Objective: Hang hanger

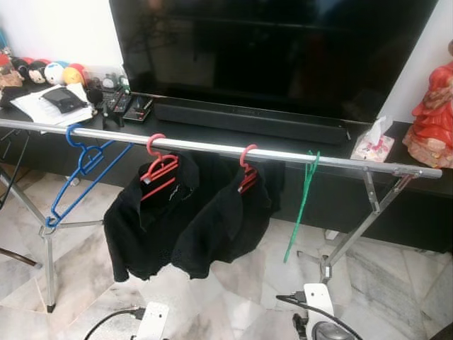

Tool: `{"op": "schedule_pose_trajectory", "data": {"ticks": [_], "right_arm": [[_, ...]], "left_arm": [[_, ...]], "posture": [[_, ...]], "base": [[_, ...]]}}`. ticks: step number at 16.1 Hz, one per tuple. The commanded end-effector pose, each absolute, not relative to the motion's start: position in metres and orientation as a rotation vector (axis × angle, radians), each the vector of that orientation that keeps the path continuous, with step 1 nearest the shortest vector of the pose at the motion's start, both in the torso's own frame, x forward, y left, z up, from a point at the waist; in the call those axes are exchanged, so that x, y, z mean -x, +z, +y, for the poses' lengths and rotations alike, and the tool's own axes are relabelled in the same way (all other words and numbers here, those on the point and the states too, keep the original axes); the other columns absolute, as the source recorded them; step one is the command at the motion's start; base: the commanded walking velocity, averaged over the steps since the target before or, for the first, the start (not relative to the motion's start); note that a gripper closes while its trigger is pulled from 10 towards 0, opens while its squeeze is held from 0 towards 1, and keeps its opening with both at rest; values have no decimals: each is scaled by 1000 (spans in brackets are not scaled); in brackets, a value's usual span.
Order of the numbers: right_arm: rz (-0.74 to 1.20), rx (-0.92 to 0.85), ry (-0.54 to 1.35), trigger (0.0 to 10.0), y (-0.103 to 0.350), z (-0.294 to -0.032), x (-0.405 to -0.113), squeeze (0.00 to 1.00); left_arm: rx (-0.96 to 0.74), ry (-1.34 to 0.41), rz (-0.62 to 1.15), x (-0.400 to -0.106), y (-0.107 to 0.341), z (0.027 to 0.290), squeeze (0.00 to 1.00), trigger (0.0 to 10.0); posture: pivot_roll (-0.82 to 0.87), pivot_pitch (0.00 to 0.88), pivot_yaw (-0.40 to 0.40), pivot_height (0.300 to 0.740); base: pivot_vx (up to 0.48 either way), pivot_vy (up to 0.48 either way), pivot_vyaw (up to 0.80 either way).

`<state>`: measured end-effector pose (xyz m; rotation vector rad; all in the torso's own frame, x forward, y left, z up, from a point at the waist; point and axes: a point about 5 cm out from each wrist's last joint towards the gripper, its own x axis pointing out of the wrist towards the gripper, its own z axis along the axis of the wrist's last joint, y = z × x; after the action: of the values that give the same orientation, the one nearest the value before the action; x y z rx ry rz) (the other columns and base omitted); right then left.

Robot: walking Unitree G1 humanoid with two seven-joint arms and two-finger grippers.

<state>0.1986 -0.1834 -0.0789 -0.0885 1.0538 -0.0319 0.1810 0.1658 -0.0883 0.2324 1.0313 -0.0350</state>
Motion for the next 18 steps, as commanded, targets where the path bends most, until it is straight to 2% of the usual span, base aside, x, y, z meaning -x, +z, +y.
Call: {"op": "schedule_pose_trajectory", "data": {"ticks": [1,6,9,18], "right_arm": [[1052,88,-27,10000,-80,-185,-197,0],[1055,86,-8,10000,-77,-182,-202,0],[1053,64,-38,10000,-76,-181,-205,0],[1050,71,-19,10000,-74,-181,-208,0]], "left_arm": [[-227,-19,1047,-177,-90,166,0,10000],[-202,14,1042,-181,-88,168,0,10000],[-162,19,1057,-183,-88,169,0,10000],[-169,1,1052,-186,-86,169,0,10000]], "posture": [[-62,0,-46,740],[-28,0,-58,740],[-58,0,-33,740],[-40,0,-47,740]], "base": [[0,0,0],[0,0,0],[0,0,0],[0,0,0]]}}
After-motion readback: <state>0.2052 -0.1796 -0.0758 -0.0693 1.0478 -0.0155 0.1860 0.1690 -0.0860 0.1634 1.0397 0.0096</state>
